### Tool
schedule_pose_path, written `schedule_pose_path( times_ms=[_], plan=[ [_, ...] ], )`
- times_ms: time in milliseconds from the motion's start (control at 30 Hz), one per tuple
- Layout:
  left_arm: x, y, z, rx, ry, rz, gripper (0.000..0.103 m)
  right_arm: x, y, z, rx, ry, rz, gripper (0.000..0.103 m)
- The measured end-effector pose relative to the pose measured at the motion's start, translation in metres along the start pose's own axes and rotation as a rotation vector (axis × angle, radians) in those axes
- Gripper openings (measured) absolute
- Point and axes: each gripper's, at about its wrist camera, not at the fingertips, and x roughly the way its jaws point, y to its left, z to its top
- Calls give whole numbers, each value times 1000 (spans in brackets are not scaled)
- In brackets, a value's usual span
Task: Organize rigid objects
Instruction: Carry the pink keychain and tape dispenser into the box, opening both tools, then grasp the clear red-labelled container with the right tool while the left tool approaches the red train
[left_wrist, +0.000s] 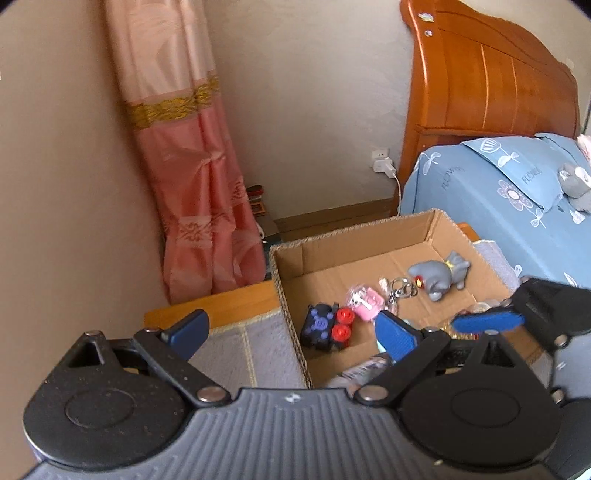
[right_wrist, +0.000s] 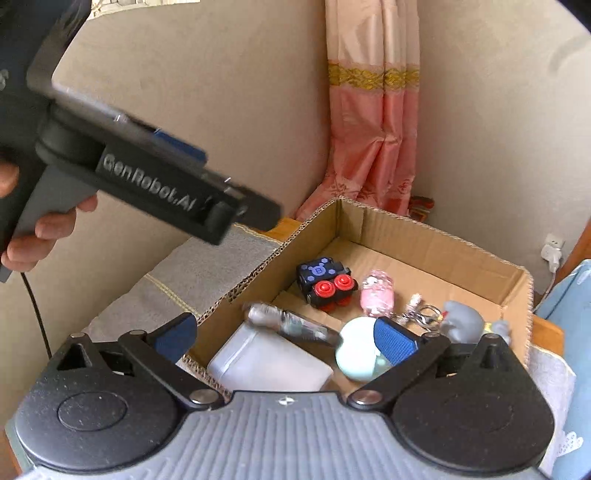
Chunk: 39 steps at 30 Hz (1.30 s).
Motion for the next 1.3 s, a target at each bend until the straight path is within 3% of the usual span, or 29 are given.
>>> schedule_pose_path(
  times_ms=[233, 500, 767, 967, 1133, 1200, 1300],
  plan=[
    [-19, -16, -35, -1, -1, 24, 96, -31, 11, -24, 17, -27, -40, 103],
    [-48, -36, -86, 9, -12, 62, 97, -46, 26, -77, 33, -43, -48, 103],
    [-57, -44, -139, -60, -22, 79, 101, -28, 35, -116, -86, -45, -69, 103],
    [-57, -42, -162, -136, -26, 82, 101, -7, 29, -123, -102, -13, -45, 102],
    [-56, -43, -168, -125, -21, 98, 101, 5, 31, -126, -128, 19, -46, 94],
    [-55, -43, -168, -126, -18, 83, 101, 7, 31, -127, -123, 30, -39, 84],
    [-53, -45, -169, -126, -13, 73, 101, 6, 32, -129, -108, 32, -49, 83]
  ],
)
